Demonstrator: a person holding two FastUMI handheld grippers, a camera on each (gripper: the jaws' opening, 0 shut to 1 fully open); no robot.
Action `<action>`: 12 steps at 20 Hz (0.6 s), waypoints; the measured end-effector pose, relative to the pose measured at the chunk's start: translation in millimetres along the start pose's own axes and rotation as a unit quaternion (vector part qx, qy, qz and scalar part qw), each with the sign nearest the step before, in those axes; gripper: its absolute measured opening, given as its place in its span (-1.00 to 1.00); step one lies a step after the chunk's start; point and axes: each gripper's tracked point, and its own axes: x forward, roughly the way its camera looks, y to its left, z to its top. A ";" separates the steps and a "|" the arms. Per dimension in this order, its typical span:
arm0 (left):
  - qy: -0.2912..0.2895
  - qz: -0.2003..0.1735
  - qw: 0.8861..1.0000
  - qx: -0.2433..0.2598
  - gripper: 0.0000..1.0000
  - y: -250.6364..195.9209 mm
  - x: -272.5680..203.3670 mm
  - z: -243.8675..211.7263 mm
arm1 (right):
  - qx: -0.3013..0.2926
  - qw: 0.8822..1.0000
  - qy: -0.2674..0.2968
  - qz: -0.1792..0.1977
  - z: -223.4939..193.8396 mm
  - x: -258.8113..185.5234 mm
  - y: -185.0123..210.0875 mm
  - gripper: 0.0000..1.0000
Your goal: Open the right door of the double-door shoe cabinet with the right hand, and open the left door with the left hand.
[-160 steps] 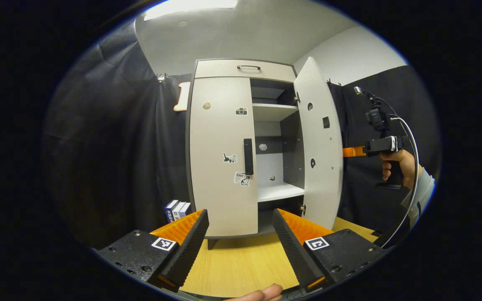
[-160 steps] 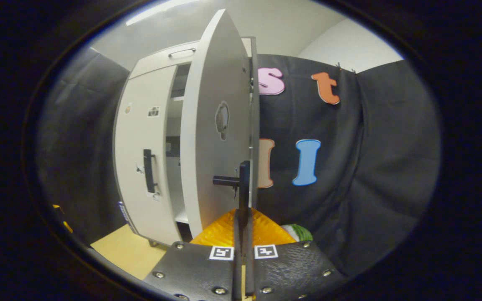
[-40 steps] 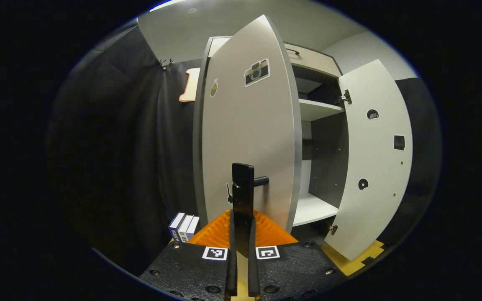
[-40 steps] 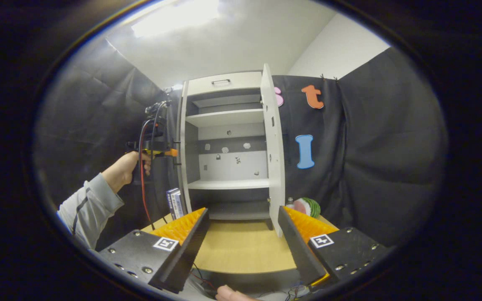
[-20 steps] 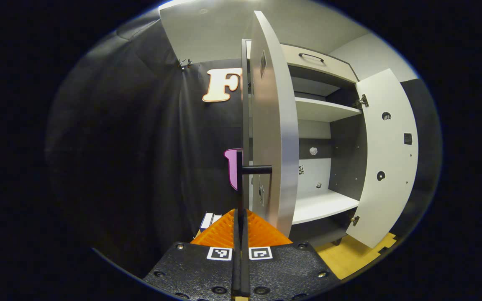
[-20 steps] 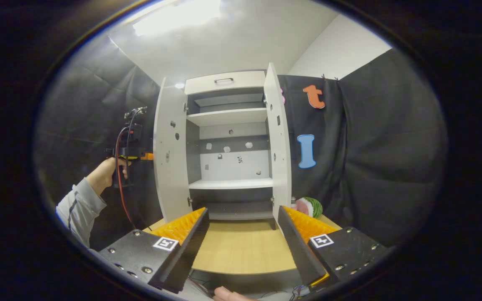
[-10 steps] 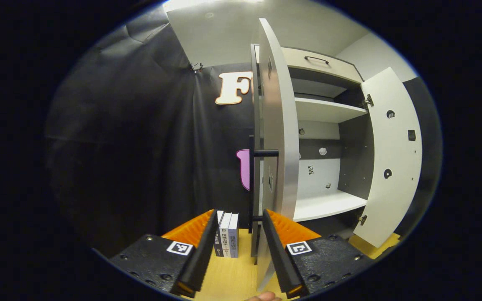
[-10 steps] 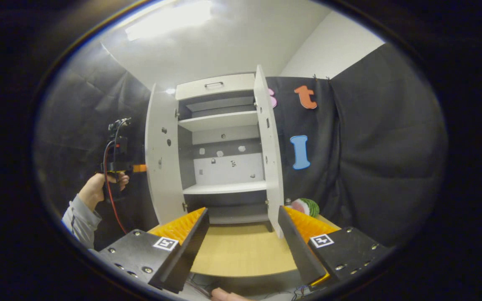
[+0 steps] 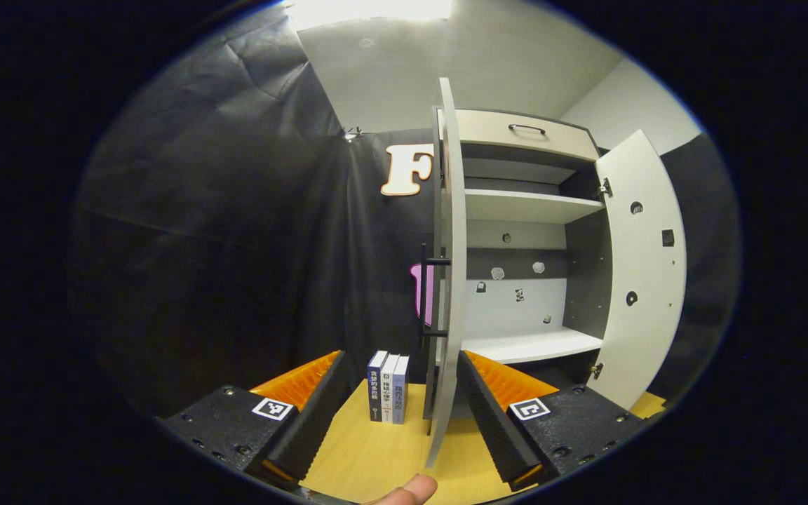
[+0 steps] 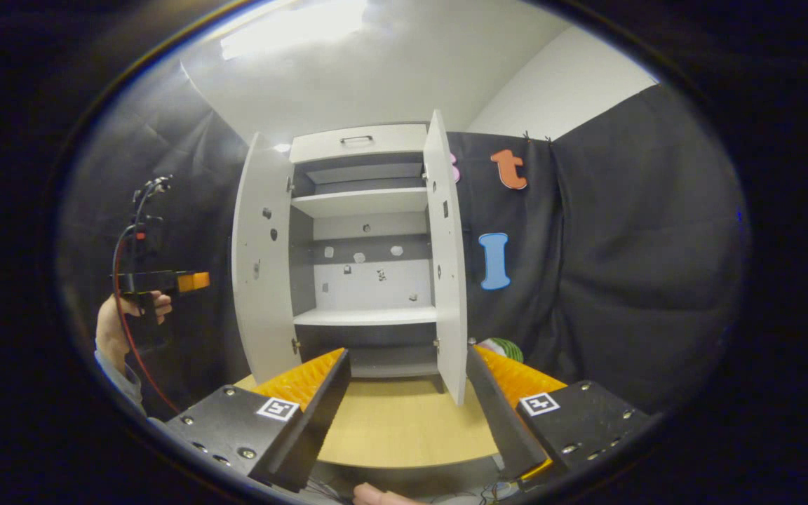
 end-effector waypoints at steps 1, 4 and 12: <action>0.001 -0.006 1.000 -0.006 0.92 -4.9 -13.6 -1.7 | -0.001 1.000 -0.001 0.001 -0.6 -0.3 2.3 0.97; 0.013 -0.013 1.000 0.009 0.93 -14.4 -48.3 -10.5 | -0.003 1.000 -0.008 0.002 7.4 -3.1 6.5 0.97; 0.030 -0.033 0.999 0.008 0.92 -50.2 -109.4 -43.8 | -0.025 1.000 -0.015 0.006 4.2 -17.8 9.7 0.97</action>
